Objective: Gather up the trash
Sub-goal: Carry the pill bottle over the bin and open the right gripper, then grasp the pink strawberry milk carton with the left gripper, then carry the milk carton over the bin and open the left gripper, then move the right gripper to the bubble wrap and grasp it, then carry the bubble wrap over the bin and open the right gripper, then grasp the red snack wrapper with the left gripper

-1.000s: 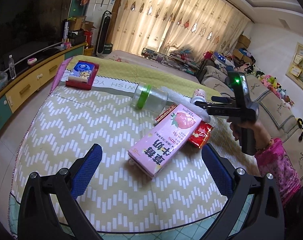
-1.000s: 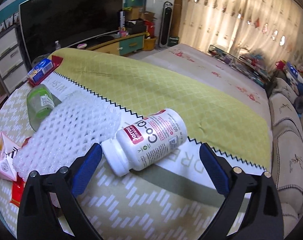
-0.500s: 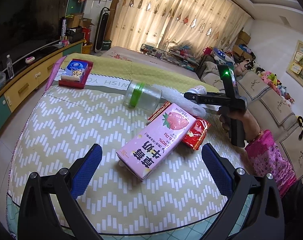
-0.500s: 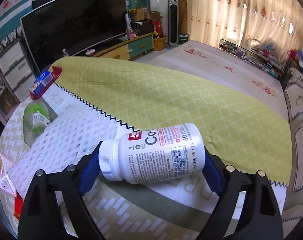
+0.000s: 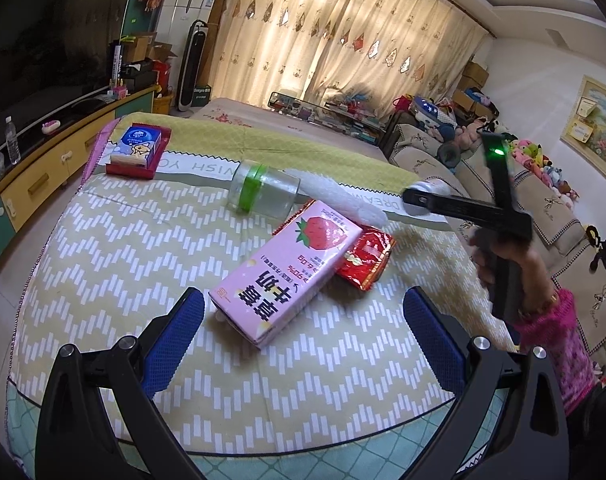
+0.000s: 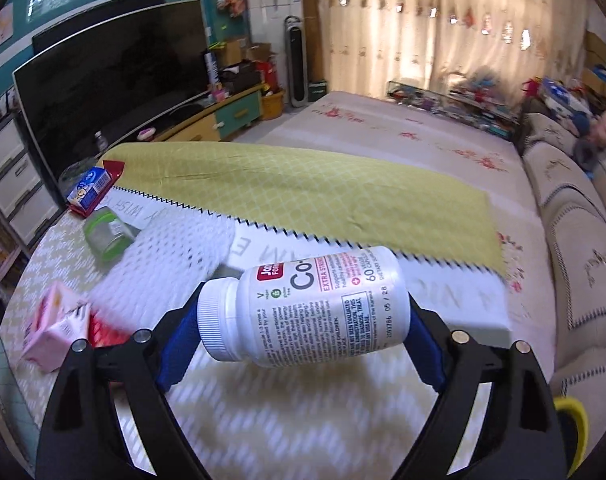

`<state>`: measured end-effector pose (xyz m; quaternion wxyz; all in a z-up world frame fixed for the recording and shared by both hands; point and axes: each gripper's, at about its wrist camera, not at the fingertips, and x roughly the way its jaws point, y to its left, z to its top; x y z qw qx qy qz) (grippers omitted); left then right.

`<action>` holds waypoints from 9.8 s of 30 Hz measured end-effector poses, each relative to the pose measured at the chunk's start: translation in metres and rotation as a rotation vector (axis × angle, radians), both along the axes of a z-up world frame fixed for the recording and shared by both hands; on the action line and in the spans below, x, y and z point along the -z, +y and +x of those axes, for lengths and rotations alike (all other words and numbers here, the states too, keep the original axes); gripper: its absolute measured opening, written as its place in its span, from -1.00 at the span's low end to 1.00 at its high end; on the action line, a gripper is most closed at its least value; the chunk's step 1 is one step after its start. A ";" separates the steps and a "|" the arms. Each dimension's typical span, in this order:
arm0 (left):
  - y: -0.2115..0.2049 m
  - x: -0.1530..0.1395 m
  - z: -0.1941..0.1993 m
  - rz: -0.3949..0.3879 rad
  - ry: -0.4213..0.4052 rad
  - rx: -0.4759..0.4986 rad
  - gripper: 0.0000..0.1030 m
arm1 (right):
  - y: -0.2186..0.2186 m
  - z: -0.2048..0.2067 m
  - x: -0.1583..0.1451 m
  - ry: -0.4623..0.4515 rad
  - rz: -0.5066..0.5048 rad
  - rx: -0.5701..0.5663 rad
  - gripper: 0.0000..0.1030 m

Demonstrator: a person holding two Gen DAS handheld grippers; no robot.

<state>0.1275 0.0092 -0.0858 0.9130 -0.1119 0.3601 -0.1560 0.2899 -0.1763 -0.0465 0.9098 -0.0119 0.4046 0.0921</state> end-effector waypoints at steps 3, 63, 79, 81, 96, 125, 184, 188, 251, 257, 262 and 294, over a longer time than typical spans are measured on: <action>-0.003 -0.003 -0.008 0.003 -0.011 0.004 0.90 | -0.009 -0.032 -0.009 -0.014 0.008 0.036 0.62; -0.052 0.035 0.083 0.313 0.089 0.354 0.76 | -0.187 -0.204 0.056 0.062 0.167 0.584 0.79; -0.041 0.029 0.074 0.310 0.131 0.361 0.03 | -0.184 -0.211 0.056 0.073 0.224 0.560 0.79; -0.039 0.015 0.063 0.307 0.115 0.342 0.03 | -0.185 -0.213 0.055 0.068 0.233 0.563 0.79; -0.147 -0.069 0.015 0.277 -0.021 0.480 0.03 | -0.207 -0.251 0.035 0.004 0.197 0.642 0.79; -0.538 0.007 0.062 0.266 0.134 0.811 0.54 | -0.301 -0.352 0.047 -0.009 0.153 0.890 0.79; 0.100 -0.020 -0.021 0.084 -0.006 -0.294 0.90 | 0.062 0.075 0.036 0.318 0.207 0.100 0.37; 0.098 -0.012 -0.015 0.073 0.008 -0.285 0.90 | 0.070 0.074 0.045 0.343 0.232 0.092 0.12; -0.099 0.003 0.003 0.288 0.041 -0.009 0.91 | -0.223 -0.217 0.031 -0.055 0.093 0.742 -0.21; -0.102 0.019 0.022 0.358 0.063 -0.017 0.91 | -0.222 -0.213 0.036 -0.038 0.105 0.724 -0.20; -0.111 0.029 0.038 0.411 0.075 0.013 0.90 | -0.218 -0.209 0.040 -0.023 0.110 0.711 -0.19; -0.085 -0.002 0.010 0.376 0.017 0.049 -0.85 | -0.205 -0.220 0.034 -0.032 0.146 0.666 -0.14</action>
